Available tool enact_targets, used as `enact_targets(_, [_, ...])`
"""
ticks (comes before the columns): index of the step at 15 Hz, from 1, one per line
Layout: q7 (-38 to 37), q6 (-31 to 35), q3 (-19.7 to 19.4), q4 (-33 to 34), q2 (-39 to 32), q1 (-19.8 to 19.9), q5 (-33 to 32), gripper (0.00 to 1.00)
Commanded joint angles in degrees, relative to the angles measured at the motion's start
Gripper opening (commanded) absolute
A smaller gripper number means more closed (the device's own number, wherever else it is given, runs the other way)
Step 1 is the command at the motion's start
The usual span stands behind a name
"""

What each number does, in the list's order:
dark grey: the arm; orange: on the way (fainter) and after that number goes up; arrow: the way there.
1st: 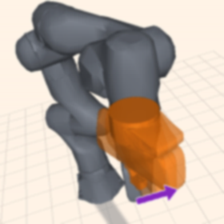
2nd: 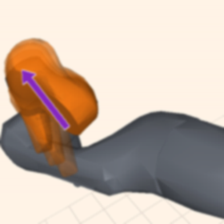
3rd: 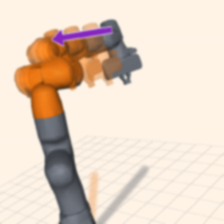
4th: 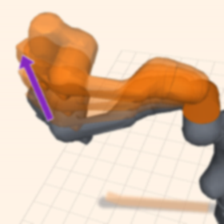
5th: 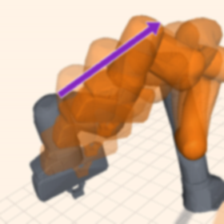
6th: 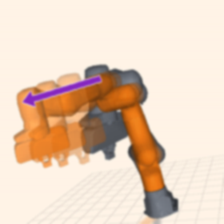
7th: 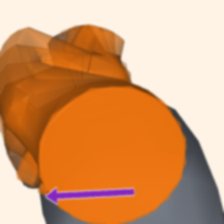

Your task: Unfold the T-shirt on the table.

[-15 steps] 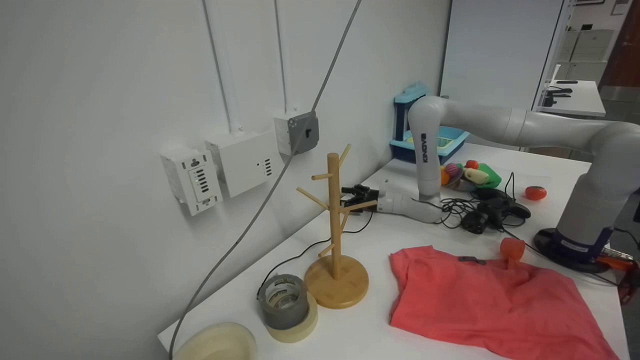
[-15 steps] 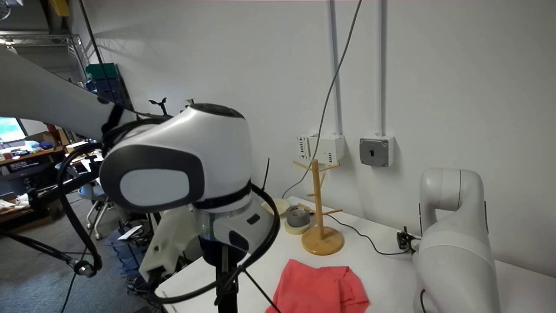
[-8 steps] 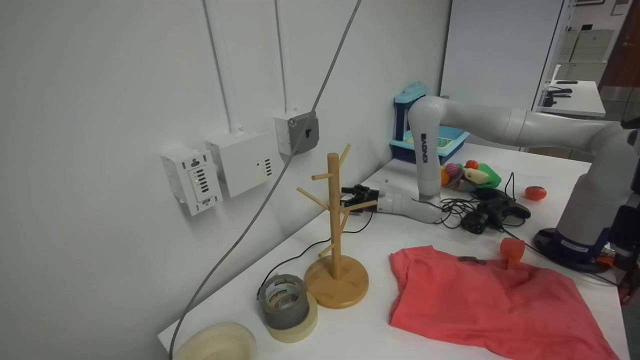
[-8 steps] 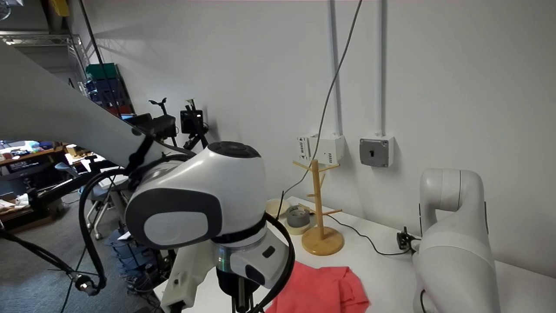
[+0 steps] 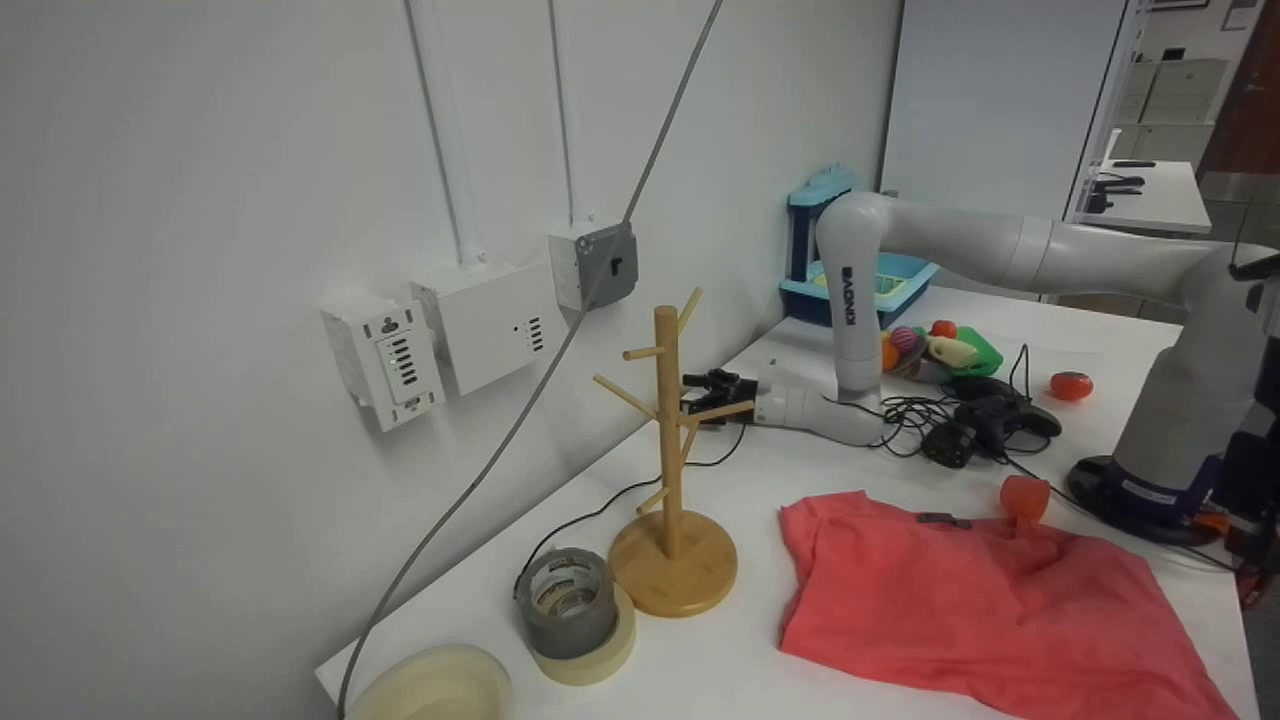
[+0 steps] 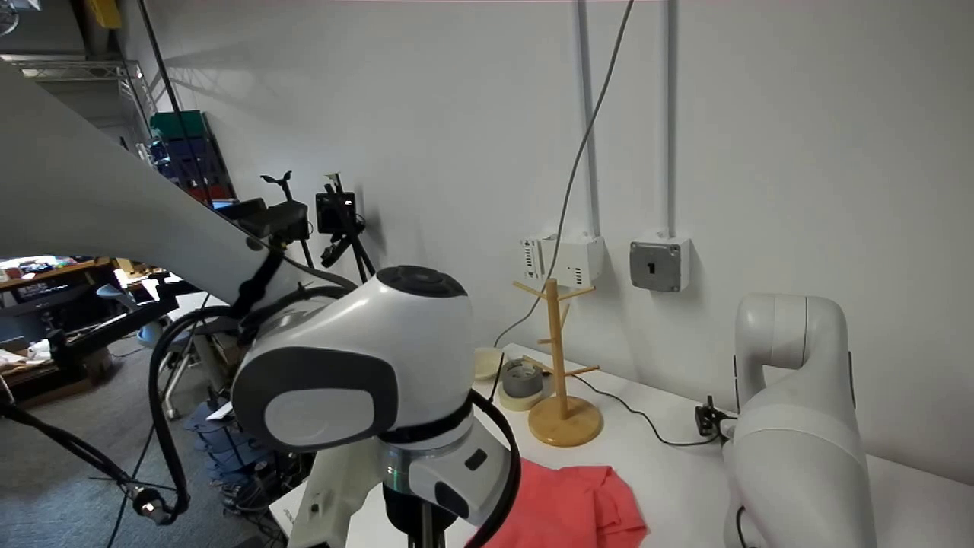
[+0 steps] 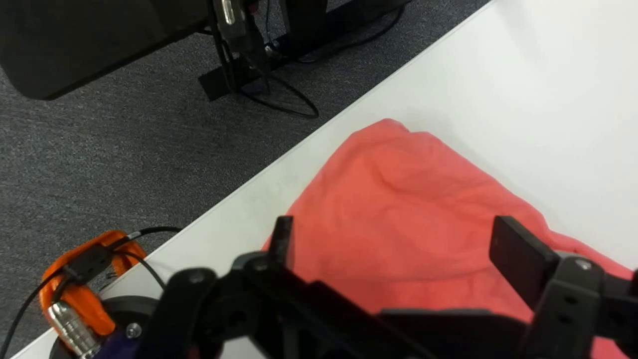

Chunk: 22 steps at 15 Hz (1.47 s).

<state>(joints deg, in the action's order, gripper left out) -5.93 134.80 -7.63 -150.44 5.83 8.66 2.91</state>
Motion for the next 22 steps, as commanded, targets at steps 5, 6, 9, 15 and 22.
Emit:
enact_targets(5, [2.76,13.66,-1.23,3.94,-13.77,0.49,1.18,1.00])
enact_targets(6, [3.27,14.70,-1.15,5.01,-15.16,0.58,1.58,1.00])
enact_targets(9, [0.80,13.96,-1.05,3.70,-13.80,-0.15,0.29,1.00])
enact_targets(15, [1.43,14.69,-1.06,3.83,-14.46,-0.26,-0.69,1.00])
enact_targets(22, [15.59,14.87,-1.08,7.50,-19.56,1.96,-1.63,1.00])
